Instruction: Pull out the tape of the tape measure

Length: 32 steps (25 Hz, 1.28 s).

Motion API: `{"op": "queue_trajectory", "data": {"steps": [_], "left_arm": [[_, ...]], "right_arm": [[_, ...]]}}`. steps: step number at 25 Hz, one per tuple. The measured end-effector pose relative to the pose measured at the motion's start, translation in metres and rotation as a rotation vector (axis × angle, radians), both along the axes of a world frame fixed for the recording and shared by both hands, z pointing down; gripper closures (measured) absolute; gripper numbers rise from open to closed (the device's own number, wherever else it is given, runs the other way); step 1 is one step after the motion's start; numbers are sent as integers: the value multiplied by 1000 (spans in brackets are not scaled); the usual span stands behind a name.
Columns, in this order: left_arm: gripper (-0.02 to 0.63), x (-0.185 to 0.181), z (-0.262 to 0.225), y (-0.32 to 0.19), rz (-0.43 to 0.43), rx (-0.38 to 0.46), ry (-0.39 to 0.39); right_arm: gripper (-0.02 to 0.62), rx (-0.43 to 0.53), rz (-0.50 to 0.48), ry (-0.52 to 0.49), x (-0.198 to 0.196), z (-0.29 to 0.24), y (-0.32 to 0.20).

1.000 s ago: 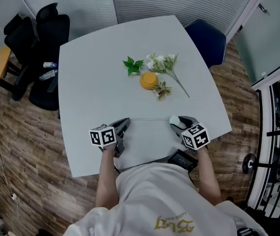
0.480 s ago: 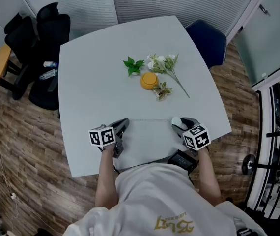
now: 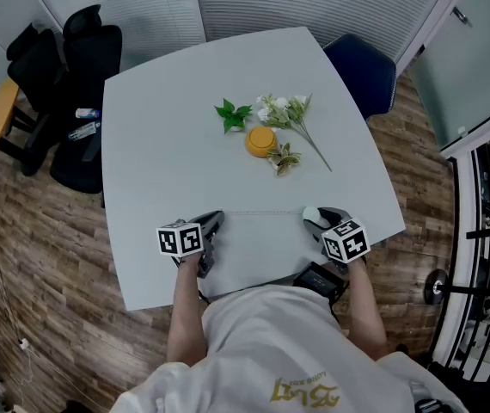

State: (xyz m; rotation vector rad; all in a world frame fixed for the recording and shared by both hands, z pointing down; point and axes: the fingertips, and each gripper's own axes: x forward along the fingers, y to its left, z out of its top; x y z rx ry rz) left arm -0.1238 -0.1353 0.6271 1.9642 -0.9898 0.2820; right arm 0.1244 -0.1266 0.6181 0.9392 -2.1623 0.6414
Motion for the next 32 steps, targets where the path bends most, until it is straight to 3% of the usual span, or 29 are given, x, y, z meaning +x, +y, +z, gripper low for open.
{"op": "queue_trajectory", "data": {"steps": [12,23,32], "left_arm": [[597,-13,22,10,22,-62,-144],[597,-13,32,14,74,-80,-210],[597,-22,33,14,39,-89,-215]], "right_arm": [[370,-21,0,51,7,13,7],[370,-32,-4,100,8,21,8],[370,-48,13,125,14,28,7]]}}
